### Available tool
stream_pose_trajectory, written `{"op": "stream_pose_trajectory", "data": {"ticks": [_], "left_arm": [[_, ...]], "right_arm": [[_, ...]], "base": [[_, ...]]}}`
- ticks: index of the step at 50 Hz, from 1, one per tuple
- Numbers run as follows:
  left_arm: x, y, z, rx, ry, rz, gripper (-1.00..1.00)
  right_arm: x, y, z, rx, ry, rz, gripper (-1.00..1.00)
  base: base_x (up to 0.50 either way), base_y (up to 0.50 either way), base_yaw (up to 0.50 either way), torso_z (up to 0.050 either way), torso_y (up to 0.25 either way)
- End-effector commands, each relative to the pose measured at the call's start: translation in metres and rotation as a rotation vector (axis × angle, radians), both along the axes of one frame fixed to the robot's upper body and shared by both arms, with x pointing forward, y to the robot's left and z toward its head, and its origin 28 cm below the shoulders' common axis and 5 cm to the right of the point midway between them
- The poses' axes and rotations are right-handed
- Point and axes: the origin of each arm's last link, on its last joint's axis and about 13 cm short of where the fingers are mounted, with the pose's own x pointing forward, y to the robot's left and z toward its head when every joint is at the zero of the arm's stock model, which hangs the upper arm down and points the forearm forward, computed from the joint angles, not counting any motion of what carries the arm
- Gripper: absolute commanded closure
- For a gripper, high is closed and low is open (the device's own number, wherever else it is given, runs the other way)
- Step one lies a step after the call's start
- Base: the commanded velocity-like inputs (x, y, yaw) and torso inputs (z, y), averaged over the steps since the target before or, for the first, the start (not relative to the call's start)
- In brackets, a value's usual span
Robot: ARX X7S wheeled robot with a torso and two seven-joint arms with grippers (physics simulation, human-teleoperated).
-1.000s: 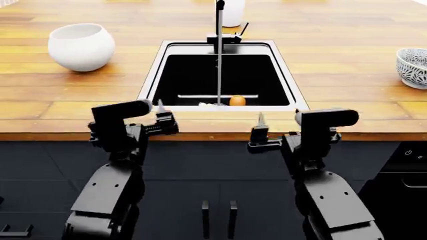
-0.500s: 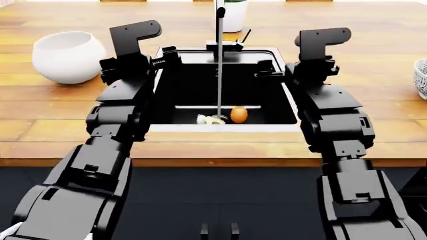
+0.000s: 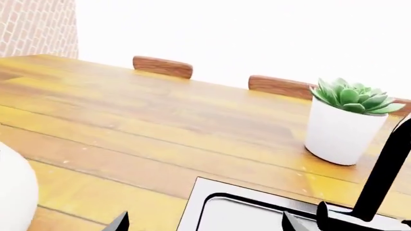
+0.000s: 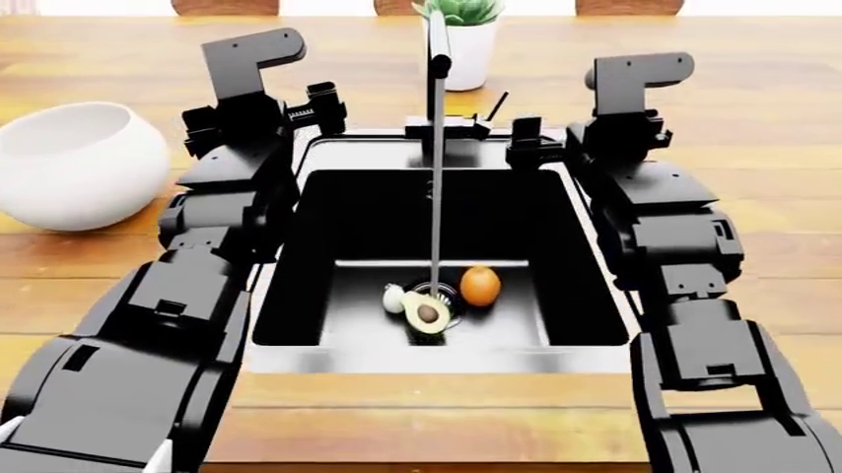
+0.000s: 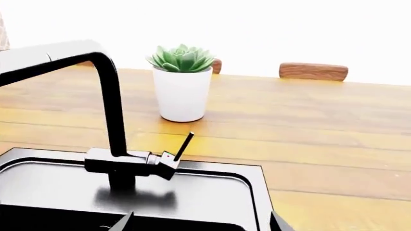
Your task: Pick the eggplants and oranges from the sink and place them in one bowl. Place the avocado in the other bowl. Then turn off the sink faucet.
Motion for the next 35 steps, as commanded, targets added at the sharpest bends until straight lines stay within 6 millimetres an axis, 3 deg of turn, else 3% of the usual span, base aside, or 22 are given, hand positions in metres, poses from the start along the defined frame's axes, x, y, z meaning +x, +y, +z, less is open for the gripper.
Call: {"op": "stream_pose_trajectory", "data": {"ticks": [1,26,30,32,35], "left_arm": [[0.000,0.002,0.001,0.002,0.001,-0.003,-1.00],[0.000,0.006,-0.002,0.016,0.003,-0.025,-1.00],[-0.030,0.015,-0.011,0.000,0.071,-0.204,-1.00],[-0.052,0.014,0.005,0.034,0.006,-0.325,-1.00],[-0.080,0.024,0.004,0.115,0.026,-0.447,-1.00]], "right_arm": [[-0.002,-0.003,-0.001,0.010,0.009,0.000,-1.00],[-0.016,-0.006,0.001,0.005,0.023,0.040,-1.00],[-0.044,-0.007,0.006,-0.026,0.085,0.156,-1.00],[-0.063,-0.006,0.008,-0.065,0.129,0.212,-1.00],[-0.095,-0.007,0.004,-0.134,0.240,0.276,-1.00]], "base": [[0.50,0.00,0.00,0.000,0.000],[0.50,0.00,0.00,0.000,0.001],[0.38,0.00,0.00,0.000,0.000],[0.00,0.00,0.00,0.000,0.000],[0.00,0.00,0.00,0.000,0.000]]}}
